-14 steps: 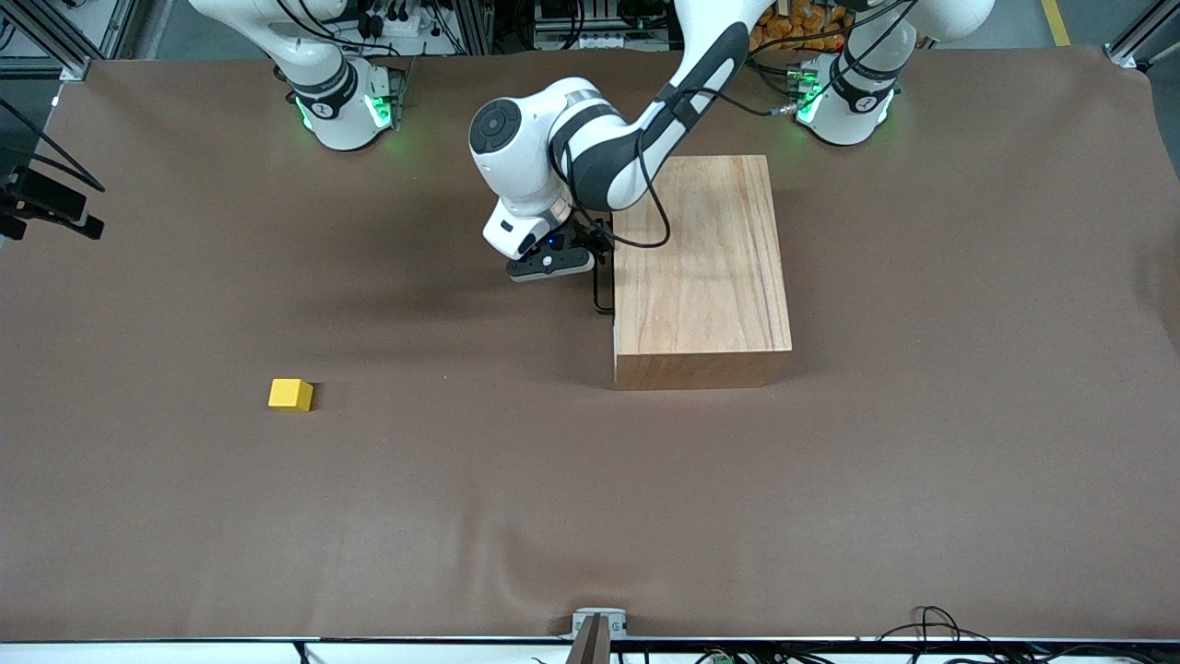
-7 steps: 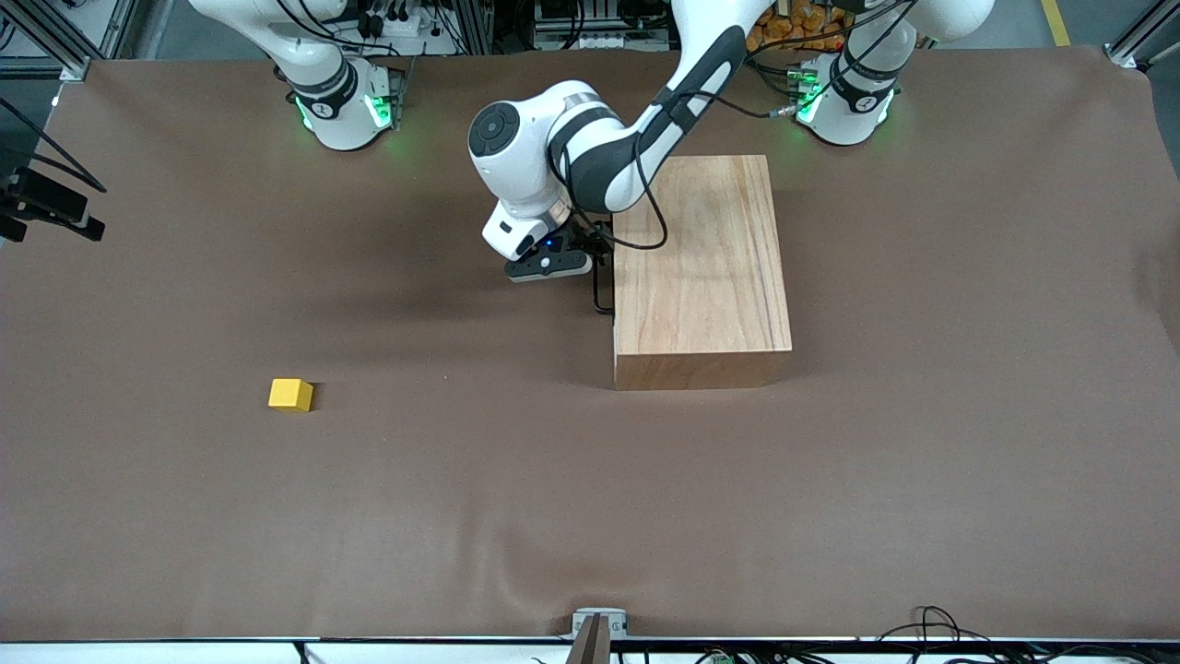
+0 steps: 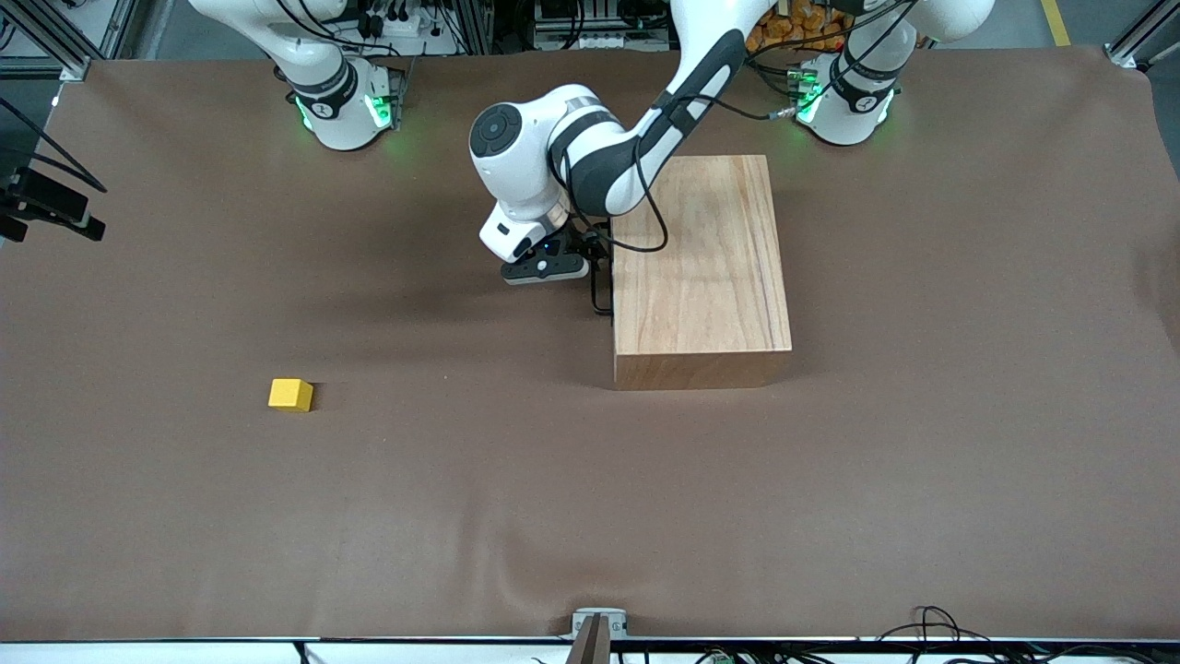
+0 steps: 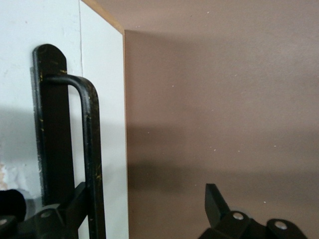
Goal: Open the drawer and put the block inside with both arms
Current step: 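Pull the drawer handle outward with the left gripper, opening the drawer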
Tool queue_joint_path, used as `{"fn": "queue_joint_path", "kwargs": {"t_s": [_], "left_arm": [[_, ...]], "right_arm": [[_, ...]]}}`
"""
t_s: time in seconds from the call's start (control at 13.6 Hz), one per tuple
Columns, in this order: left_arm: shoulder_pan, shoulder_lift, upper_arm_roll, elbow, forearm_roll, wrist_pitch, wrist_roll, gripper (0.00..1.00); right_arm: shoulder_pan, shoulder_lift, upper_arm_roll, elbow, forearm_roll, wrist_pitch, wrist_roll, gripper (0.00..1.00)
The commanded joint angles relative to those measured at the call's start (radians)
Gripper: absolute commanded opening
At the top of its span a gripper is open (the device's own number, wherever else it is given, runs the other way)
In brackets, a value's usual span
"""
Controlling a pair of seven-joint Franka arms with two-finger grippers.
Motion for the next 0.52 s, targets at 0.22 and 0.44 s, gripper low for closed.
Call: {"fn": "queue_joint_path", "kwargs": {"t_s": [0.22, 0.44], "left_arm": [[-0.008, 0.014, -0.003, 0.018, 0.007, 0.111, 0.011, 1.0], [-0.009, 0.024, -0.011, 0.019, 0.005, 0.163, 0.014, 1.0]], "right_arm": [[0.007, -0.005, 0.0, 0.008, 0.008, -0.011, -0.005, 1.0], [0.007, -0.005, 0.0, 0.008, 0.009, -0.011, -0.005, 1.0]]}}
